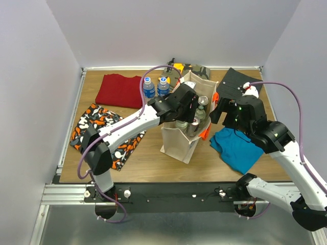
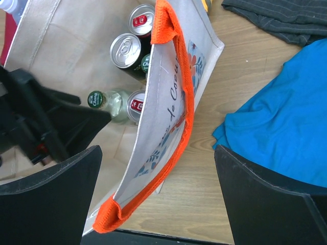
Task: Take the beverage out of the canvas bag
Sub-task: Take out the drink from the canvas bag.
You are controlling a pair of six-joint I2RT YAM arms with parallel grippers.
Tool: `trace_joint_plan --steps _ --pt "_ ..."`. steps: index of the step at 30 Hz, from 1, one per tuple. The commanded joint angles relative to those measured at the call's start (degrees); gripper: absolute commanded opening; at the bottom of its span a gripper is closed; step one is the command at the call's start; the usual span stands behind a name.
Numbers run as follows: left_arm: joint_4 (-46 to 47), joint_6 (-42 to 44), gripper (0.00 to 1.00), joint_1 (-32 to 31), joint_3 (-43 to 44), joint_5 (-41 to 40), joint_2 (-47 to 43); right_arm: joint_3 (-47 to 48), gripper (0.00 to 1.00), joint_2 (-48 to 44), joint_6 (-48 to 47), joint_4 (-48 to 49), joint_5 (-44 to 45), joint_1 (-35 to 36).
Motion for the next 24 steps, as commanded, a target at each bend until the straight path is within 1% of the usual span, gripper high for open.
trace_joint_plan --steps 1,2,6,11,20,22,24 --pt "-0.15 -0.15 0.74 0.06 4.78 -2.73 4.39 -0.77 1.00 0.51 -1.12 0.76 -0.86 -0.34" --pt "-0.33 -0.06 0.72 0.06 6.00 -2.64 4.92 -0.77 1.00 0.60 -1.21 0.76 -0.68 -0.25" --pt "-2.78 0.11 0.72 0.15 8.21 -3.69 7.03 -0.85 1.00 0.78 -1.39 0.67 0.81 -0.25" --pt "-2.88 -0.32 0.72 0.68 6.89 -4.31 6.50 -0.42 1.00 2.18 -2.35 0.67 0.99 -0.25" --pt "-5.07 -0.33 0.71 0.94 7.60 -5.72 7.56 0.81 1.00 5.00 -4.90 1.20 1.52 -0.34" --pt "-5.42 -0.06 0.66 1.03 7.68 -5.63 7.82 0.90 1.00 5.17 -4.46 1.55 1.60 -0.25" --pt "-5.43 -0.15 0.65 1.12 7.42 -5.63 7.82 0.90 1.00 5.09 -4.11 1.55 1.95 -0.25"
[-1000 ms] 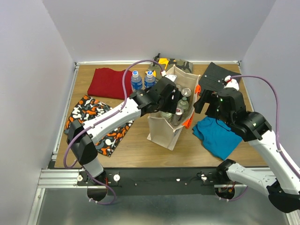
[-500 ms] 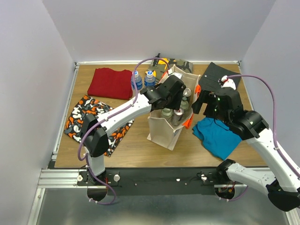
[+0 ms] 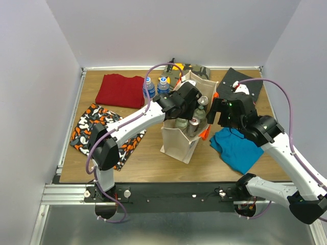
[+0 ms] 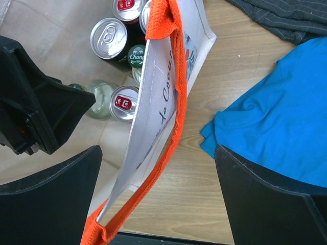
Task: Take the beverage out of the canvas bag
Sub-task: Take out the drink from the canvas bag.
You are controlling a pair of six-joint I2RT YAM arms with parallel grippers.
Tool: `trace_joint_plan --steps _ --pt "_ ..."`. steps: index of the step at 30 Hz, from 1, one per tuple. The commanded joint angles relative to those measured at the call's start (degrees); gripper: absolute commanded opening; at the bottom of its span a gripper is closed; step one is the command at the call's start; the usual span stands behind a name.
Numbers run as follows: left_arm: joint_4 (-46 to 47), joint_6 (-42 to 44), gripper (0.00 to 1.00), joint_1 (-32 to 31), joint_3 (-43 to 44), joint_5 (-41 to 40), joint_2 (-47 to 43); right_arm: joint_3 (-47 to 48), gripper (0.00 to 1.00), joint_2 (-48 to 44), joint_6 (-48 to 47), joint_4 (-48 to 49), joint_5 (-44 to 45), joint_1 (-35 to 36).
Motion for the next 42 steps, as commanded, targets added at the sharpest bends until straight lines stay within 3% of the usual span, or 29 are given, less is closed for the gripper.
trace_joint_plan --steps 1,30,35,42 --pt "-1.38 -0.30 0.65 0.46 0.58 -1.70 1.07 1.19 1.00 -0.18 -0.37 1.33 2.07 -0.25" --pt "-0.24 -1.44 0.63 0.82 -2.68 0.50 1.16 0.57 1.00 -2.38 1.12 -1.04 3.30 -0.25" --pt "-0.41 -1.18 0.58 0.82 -2.32 0.68 1.51 0.13 1.00 -2.73 1.47 -1.13 3.38 -0.25" --pt "-0.15 -0.83 0.43 0.82 -2.15 1.12 1.77 0.22 1.00 -2.47 1.30 -0.95 3.39 -0.25"
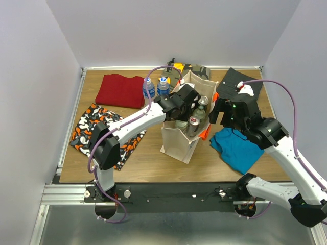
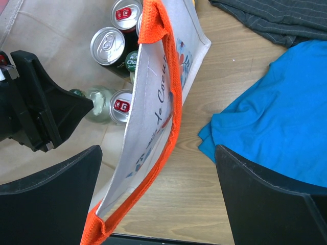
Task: Take the beverage out of the canvas bag
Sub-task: Take out the drink from the canvas bag.
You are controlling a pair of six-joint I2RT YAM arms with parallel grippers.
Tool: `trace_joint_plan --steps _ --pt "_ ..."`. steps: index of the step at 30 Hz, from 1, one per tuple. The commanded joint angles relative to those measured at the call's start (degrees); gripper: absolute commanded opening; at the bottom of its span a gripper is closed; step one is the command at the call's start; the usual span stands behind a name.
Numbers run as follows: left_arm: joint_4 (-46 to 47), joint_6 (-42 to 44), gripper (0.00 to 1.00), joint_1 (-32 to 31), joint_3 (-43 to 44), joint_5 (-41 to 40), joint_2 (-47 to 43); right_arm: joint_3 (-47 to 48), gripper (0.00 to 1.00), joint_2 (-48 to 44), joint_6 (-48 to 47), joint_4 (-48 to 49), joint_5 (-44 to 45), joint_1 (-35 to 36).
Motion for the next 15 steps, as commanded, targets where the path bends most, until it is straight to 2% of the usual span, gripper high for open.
trace_joint_plan --steps 1,5,8,10,15 --pt "0.13 0.07 0.41 0.09 0.02 0.59 1.18 0.22 1.00 -0.24 0.55 -0.65 1.85 -0.25" --pt "0.04 0.24 0.32 0.09 0.10 0.86 1.36 0.31 1.00 -0.24 0.47 -0.73 2.12 -0.25" --pt "-0.13 0.51 0.20 0.09 0.54 1.12 1.53 0.22 1.00 -0.06 0.47 -0.65 2.03 -0.25" --pt "-0.39 0.68 0.01 0.09 1.33 1.30 1.80 0.13 1.00 -0.15 0.47 -0.56 1.94 -0.25" --pt "-1.10 1.73 0.00 0.09 3.96 1.82 1.54 -0.13 1.00 -0.06 0.38 -0.47 2.21 -0.25"
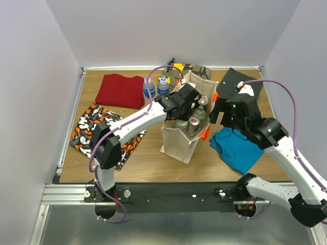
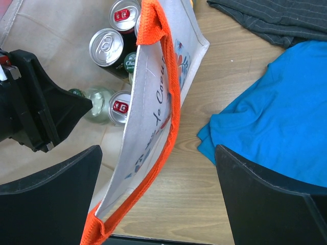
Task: Take the beverage out of the canvas bag
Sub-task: Take out the drink from the canvas bag.
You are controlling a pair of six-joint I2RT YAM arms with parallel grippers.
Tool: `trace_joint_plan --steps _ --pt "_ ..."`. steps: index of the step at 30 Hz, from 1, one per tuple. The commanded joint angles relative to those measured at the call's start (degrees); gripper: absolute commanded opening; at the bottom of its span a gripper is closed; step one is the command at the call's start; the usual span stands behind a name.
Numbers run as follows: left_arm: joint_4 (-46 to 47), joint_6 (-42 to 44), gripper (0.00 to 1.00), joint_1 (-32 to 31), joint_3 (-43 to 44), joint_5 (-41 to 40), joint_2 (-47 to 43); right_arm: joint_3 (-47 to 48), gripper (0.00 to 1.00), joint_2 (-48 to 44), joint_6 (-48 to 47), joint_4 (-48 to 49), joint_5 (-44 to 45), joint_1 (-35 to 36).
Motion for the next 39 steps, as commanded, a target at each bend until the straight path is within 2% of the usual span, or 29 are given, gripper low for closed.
trace_joint_plan --steps 1,16,22,39 --pt "-1.21 1.65 0.00 0.09 3.75 1.54 0.99 -0.30 1.00 0.00 0.38 -0.14 1.79 -0.25" --pt "-11.66 6.84 0.00 0.09 21.15 5.58 1.43 0.31 1.00 4.40 -1.99 3.19 2.85 -0.25" --pt "-13.42 5.26 0.00 0.09 23.71 6.02 0.20 -0.04 1.00 5.98 -4.89 8.81 3.72 -0.25" --pt "-10.35 4.11 0.00 0.27 28.62 6.20 -3.84 2.50 1.00 11.34 -4.19 7.51 5.57 -0.25"
